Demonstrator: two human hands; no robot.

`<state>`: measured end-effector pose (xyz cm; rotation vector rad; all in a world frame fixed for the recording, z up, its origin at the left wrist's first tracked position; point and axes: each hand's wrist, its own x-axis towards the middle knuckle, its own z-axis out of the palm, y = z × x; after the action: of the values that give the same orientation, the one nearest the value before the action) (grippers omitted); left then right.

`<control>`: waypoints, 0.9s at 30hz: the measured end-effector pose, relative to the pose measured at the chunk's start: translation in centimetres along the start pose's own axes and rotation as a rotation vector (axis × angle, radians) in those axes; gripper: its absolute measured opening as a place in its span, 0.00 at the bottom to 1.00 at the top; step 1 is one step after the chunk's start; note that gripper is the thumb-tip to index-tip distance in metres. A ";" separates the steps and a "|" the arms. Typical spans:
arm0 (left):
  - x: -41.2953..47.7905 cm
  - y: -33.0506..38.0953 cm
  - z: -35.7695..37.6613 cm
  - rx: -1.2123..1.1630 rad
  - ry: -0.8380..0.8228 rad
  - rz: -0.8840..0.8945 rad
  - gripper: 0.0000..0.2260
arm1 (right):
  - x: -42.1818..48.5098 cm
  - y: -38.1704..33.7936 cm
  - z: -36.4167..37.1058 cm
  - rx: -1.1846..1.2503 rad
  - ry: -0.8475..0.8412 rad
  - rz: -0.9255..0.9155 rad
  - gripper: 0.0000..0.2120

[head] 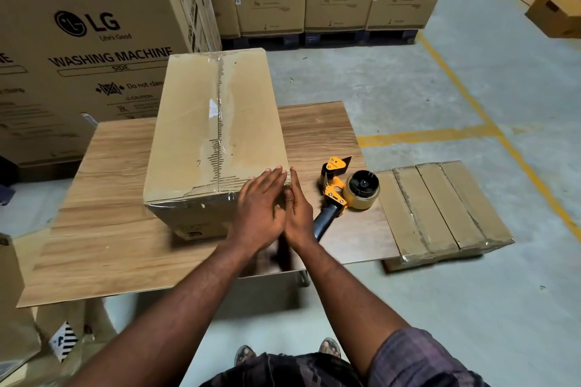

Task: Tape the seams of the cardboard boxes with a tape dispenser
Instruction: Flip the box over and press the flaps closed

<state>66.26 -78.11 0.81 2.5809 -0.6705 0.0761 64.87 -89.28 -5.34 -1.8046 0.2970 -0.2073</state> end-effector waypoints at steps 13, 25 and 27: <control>2.9 -3.1 -3.2 -0.015 0.117 0.046 0.13 | 1.4 -3.2 -4.6 0.064 -0.076 -0.108 0.25; 1.9 -5.2 -1.8 0.118 0.170 0.233 0.14 | 2.3 -2.9 -5.1 -0.496 -0.299 -0.459 0.39; 2.0 -5.4 -2.1 0.099 0.139 0.239 0.16 | 2.2 -3.1 -5.1 -0.519 -0.317 -0.455 0.41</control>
<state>70.68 -73.86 0.64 2.5470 -0.9397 0.3699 65.77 -93.89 -1.07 -2.3670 -0.3214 -0.1654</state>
